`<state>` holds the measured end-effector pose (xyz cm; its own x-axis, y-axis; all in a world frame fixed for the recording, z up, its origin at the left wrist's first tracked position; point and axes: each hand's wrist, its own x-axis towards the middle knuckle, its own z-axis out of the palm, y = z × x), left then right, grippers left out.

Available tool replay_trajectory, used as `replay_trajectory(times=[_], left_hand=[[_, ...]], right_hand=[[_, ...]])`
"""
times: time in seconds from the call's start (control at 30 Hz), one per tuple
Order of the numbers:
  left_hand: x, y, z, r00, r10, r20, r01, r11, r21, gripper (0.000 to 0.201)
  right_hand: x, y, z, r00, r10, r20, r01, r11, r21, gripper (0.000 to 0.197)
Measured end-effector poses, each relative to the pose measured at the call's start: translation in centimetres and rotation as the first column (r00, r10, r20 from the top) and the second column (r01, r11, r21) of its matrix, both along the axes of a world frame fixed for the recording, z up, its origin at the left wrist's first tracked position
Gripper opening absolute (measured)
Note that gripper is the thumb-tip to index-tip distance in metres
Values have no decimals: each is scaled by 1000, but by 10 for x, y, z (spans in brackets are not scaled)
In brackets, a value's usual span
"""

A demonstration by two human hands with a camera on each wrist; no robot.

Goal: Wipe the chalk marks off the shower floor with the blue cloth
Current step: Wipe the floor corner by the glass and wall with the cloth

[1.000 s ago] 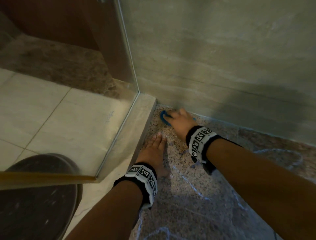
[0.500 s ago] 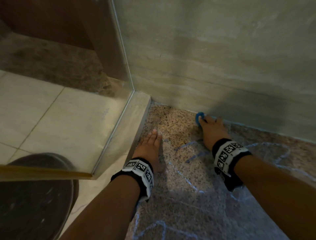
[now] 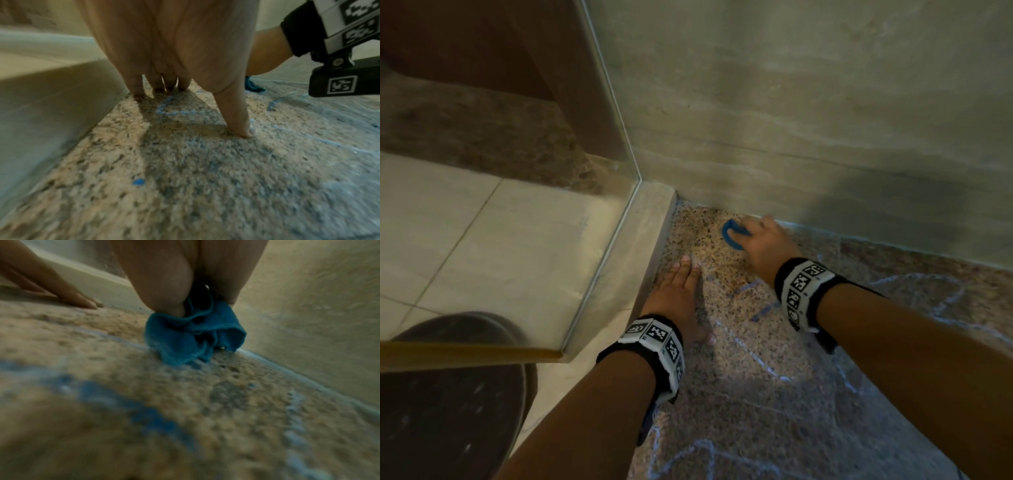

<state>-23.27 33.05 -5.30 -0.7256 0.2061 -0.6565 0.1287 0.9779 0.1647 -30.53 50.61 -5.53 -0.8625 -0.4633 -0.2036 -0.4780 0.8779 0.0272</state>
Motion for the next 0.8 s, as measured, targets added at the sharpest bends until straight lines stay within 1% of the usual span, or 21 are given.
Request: replay_trajectory(times=[0.07,0.13,0.2,0.27,0.33,0.4,0.5,0.57,0.67,0.8], left_hand=[[0,0,-1,1000,-1,-2,1,1000,12,127],[0,0,-1,1000,-4,-1,4,1000,18,127],[-1,-1,-1,1000,-6,2,6,1000,21,127],[-1,-1,-1,1000,-6,7,6,1000,22,128],[-1,-1,-2,1000,-4,9,4,1000,16,128],[-1,-1,-4,1000,-8,11,8,1000,6,129],[-1,-1,-4,1000,-10,17,10,1000,4,129],[-2,-1,-3,1000,-3,15,3,1000,14,128],[-1,-1,-2,1000,-4,13,4,1000,25,127],[-1,-1,-2,1000,-3,12,3,1000,16,128]], right_hand=[[-3,8,2,997,-59,-54,63,996,58,54],[-7,16,2,987,-158,-17,158,984,86,53],[-10,24,7,976,-213,39,209,974,90,52],[-8,29,6,964,-263,47,257,961,97,53],[-4,36,5,942,-325,83,316,943,109,57],[0,49,3,923,-376,79,364,922,133,56],[5,68,3,874,-472,117,454,878,152,58],[8,78,4,842,-519,150,498,853,155,61],[11,88,6,829,-530,177,510,847,151,62],[11,101,6,780,-595,194,596,801,62,59]])
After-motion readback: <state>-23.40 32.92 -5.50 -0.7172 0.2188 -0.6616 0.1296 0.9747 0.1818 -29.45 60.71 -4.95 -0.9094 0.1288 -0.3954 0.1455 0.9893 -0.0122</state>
